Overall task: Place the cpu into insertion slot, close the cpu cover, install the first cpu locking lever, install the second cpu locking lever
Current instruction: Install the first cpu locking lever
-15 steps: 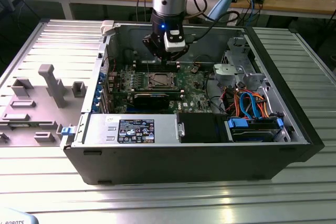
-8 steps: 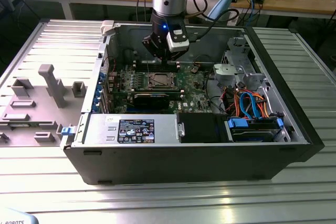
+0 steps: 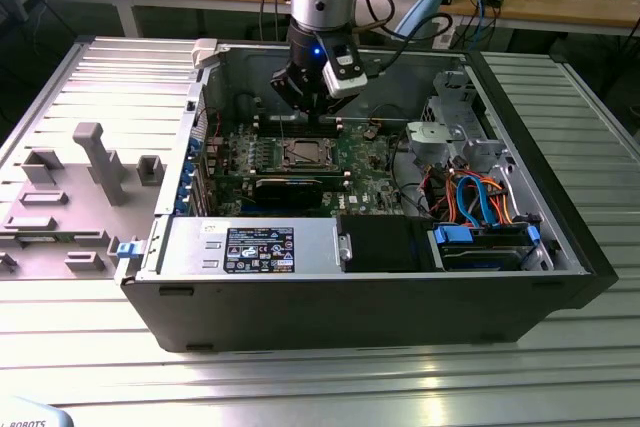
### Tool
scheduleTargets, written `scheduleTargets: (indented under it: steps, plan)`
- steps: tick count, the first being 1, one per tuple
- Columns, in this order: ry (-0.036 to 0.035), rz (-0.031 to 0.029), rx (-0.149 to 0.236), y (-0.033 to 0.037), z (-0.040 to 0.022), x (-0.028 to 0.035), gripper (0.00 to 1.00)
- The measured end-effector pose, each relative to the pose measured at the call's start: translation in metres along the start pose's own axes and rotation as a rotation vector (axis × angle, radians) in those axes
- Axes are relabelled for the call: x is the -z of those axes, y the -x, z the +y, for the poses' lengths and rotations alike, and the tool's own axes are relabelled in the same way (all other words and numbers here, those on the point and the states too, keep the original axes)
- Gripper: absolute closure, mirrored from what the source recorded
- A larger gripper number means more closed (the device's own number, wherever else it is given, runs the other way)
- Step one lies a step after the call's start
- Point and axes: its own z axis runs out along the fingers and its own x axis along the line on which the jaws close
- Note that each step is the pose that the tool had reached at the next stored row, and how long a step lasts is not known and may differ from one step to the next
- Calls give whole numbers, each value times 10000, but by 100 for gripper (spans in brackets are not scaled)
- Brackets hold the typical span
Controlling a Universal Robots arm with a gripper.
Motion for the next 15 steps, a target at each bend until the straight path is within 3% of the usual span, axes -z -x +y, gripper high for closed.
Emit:
scheduleTargets:
  steps: [6, 15]
  plan:
    - [5, 1, 784, 0, 0, 0, 89]
    - [5, 1, 877, 0, 0, 0, 89]
